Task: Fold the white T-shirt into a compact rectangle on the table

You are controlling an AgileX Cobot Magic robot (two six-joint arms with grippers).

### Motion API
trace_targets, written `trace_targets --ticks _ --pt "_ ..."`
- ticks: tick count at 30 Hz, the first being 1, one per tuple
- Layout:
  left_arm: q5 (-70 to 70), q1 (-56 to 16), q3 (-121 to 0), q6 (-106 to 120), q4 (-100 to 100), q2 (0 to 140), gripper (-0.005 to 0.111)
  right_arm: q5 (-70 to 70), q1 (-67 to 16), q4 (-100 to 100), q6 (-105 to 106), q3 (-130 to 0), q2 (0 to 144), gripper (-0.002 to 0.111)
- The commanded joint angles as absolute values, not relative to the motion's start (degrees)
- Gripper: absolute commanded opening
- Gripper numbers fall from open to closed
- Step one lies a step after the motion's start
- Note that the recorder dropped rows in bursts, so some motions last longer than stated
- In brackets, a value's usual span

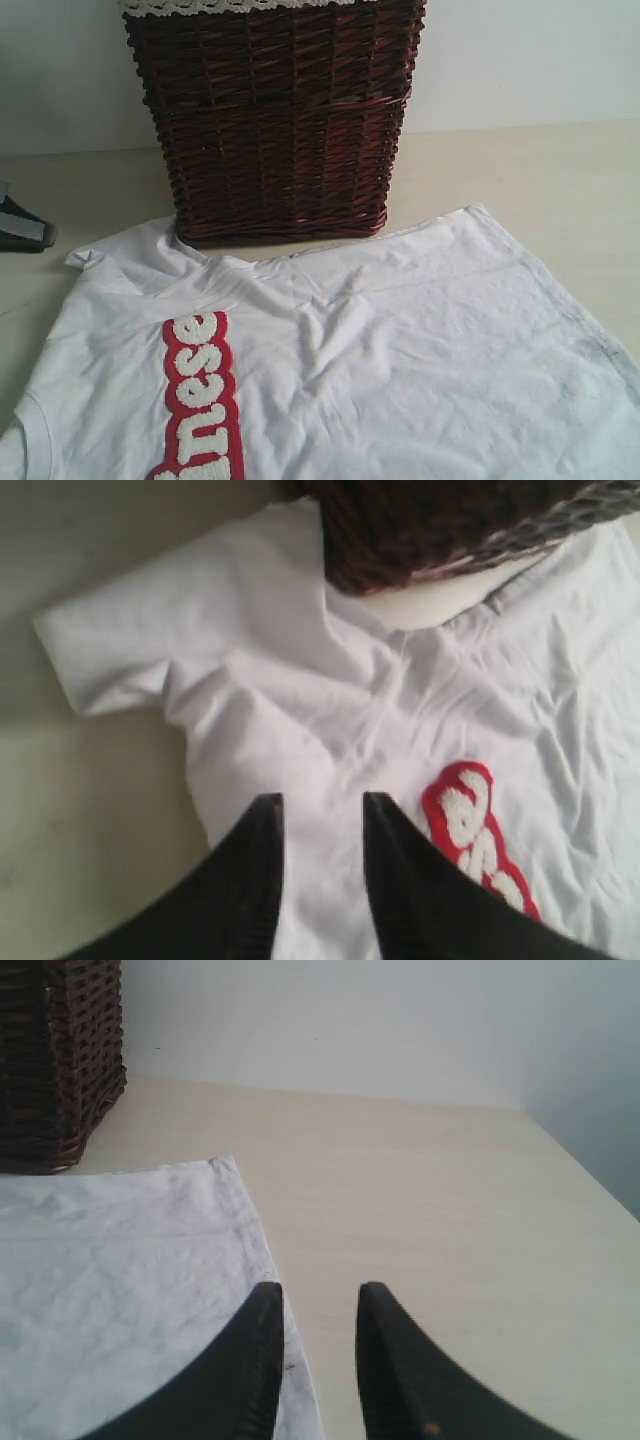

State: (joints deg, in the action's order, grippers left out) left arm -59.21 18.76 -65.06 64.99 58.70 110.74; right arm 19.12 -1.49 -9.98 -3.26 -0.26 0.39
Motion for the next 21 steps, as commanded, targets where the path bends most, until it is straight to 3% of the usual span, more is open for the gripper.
trace_targets --ticks 1,4,10,13,18,21 --pt "-63.51 19.94 -58.92 65.92 58.58 110.21 0.055 18.77 -1.3 -10.47 -3.18 0.0 0.0 0.027" --pt "-60.72 19.07 -54.4 66.62 60.23 110.6 0.061 18.77 -1.3 -10.47 -3.18 0.0 0.0 0.027" --pt "-57.7 17.2 -49.55 70.4 62.43 111.06 0.055 18.77 -1.3 -10.47 -3.18 0.0 0.0 0.027" --pt "-57.4 16.02 -49.03 70.78 62.6 111.06 0.04 18.77 -1.3 -10.47 -3.18 0.0 0.0 0.027" --pt "-54.42 15.19 -49.03 72.13 64.86 111.18 0.004 18.77 -1.3 -10.47 -3.18 0.0 0.0 0.027" --pt "-53.94 15.19 -49.03 73.9 65.27 111.18 0.002 18.77 -1.3 -10.47 -3.18 0.0 0.0 0.027"
